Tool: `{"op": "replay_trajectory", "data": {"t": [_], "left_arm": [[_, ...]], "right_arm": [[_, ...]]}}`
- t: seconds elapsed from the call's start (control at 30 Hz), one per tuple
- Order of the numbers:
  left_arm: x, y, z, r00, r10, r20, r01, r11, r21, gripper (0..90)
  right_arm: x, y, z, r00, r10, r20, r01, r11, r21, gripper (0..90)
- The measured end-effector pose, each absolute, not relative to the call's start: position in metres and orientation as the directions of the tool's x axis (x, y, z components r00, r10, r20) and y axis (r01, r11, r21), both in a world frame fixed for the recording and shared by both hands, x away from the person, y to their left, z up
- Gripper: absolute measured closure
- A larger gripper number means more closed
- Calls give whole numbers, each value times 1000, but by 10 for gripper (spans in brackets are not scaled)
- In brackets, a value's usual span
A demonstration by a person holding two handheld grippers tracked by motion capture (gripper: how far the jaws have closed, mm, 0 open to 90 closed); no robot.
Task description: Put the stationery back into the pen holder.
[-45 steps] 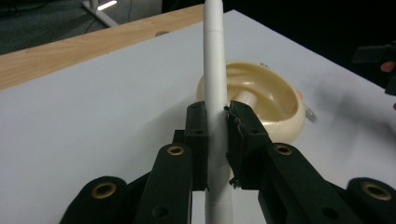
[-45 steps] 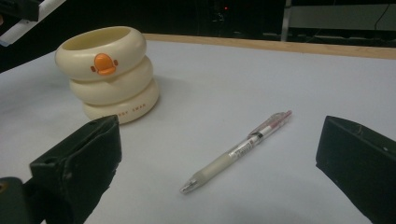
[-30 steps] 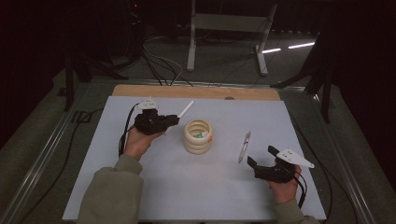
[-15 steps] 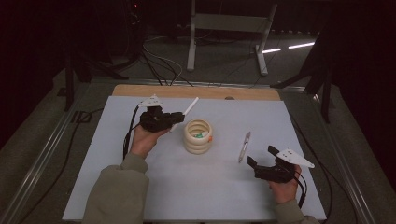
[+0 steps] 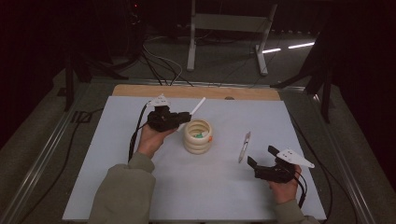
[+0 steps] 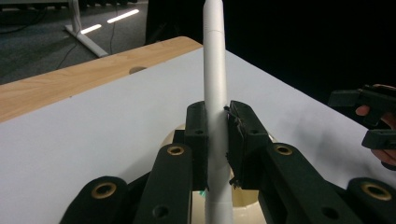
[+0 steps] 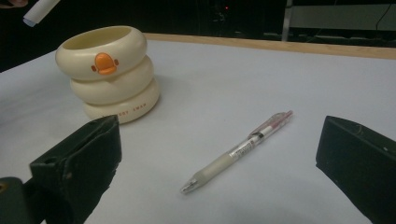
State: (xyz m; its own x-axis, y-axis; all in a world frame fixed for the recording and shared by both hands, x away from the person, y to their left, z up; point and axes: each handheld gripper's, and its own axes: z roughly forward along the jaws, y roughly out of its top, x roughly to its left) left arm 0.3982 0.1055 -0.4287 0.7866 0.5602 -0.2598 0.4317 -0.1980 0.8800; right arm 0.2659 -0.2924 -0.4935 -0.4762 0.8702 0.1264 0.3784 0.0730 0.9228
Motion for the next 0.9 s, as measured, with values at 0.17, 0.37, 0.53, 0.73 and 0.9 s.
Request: {"op": "replay_trajectory", "data": {"t": [0.17, 0.37, 0.53, 0.73, 0.9], "left_arm": [[399, 98, -430, 789, 550, -274, 433, -182, 883, 794], [400, 91, -432, 790, 544, -282, 437, -177, 882, 794], [401, 87, -433, 794, 541, -278, 433, -182, 883, 795], [403, 80, -437, 792, 542, -280, 438, -186, 879, 794], [404, 76, -439, 788, 549, -278, 440, -186, 879, 794]], "right_arm": [[266, -292, -494, -476, 870, 127, 379, 73, 922, 5], [266, -292, -494, -477, 869, 127, 379, 74, 923, 5], [266, -292, -494, -477, 870, 127, 380, 74, 922, 5], [266, -292, -494, -477, 870, 127, 379, 73, 922, 5], [266, -293, -494, -477, 870, 128, 380, 72, 922, 5]]}}
